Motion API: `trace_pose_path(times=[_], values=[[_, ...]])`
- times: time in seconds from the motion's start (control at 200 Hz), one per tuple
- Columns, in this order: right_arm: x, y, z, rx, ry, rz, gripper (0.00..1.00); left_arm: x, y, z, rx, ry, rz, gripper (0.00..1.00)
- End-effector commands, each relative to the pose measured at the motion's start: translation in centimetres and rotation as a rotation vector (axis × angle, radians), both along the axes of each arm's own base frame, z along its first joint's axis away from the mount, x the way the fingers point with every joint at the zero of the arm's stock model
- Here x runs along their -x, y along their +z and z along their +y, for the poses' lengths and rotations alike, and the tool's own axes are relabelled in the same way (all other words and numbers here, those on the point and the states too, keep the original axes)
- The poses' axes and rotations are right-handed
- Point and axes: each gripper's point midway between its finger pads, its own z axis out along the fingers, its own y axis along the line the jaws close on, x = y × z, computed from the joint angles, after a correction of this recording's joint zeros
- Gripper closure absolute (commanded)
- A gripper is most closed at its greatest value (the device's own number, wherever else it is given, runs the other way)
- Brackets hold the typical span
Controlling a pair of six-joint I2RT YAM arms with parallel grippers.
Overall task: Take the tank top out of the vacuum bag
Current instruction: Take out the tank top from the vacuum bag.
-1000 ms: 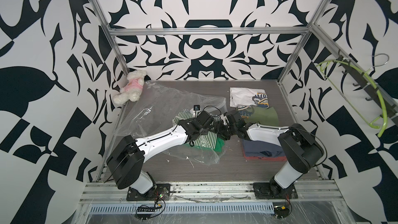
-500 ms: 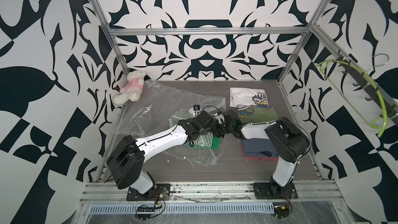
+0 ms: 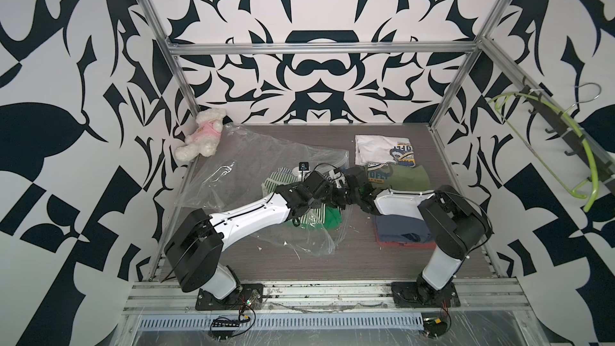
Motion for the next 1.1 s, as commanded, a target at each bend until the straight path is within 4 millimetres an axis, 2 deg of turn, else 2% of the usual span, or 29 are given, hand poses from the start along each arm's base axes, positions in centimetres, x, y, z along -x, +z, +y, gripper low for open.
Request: trace_pose_path(times=[0.0, 0.095, 0.215, 0.295, 0.445, 0.545, 0.625, 0.775, 0.975, 1.095], values=[[-0.8, 1.5, 1.2, -0.03, 0.03, -0.042, 0.79, 0.3, -1.1, 0.8, -0.034, 0.01, 0.023, 1.0], [-0.7, -0.3, 1.2, 0.03, 0.048, 0.013, 0.64, 0.3, -1.1, 0.8, -0.032, 0.011, 0.021, 1.0], [-0.6, -1.1, 1.2, 0.058, 0.052, 0.05, 0.63, 0.3, -1.3, 0.8, -0.036, 0.011, 0.024, 1.0], [-0.5, -0.4, 1.0, 0.056, 0.04, 0.046, 0.64, 0.3, -1.1, 0.9, -0.041, 0.015, 0.02, 1.0], [0.2, 2.4, 0.4, 0.053, 0.013, 0.008, 0.64, 0.2, -1.3, 1.2, -0.048, 0.018, 0.02, 1.0], [0.9, 4.7, 0.8, 0.026, 0.023, -0.033, 0.64, 0.1, -1.3, 1.2, -0.049, 0.017, 0.018, 1.0], [1.3, 5.4, 1.2, 0.027, 0.038, -0.058, 0.64, -0.1, -1.3, 1.1, -0.044, 0.018, 0.018, 1.0], [0.9, 3.5, 1.5, 0.069, 0.057, -0.04, 0.64, -0.2, -1.5, 0.8, -0.04, 0.014, 0.024, 1.0], [0.2, 1.7, 1.8, 0.104, 0.05, -0.008, 0.64, 0.2, -1.4, 1.5, -0.039, 0.033, 0.017, 1.0], [0.0, 0.5, 1.6, 0.131, 0.046, 0.003, 0.59, 0.2, -1.6, 1.7, -0.045, 0.034, 0.02, 1.0]])
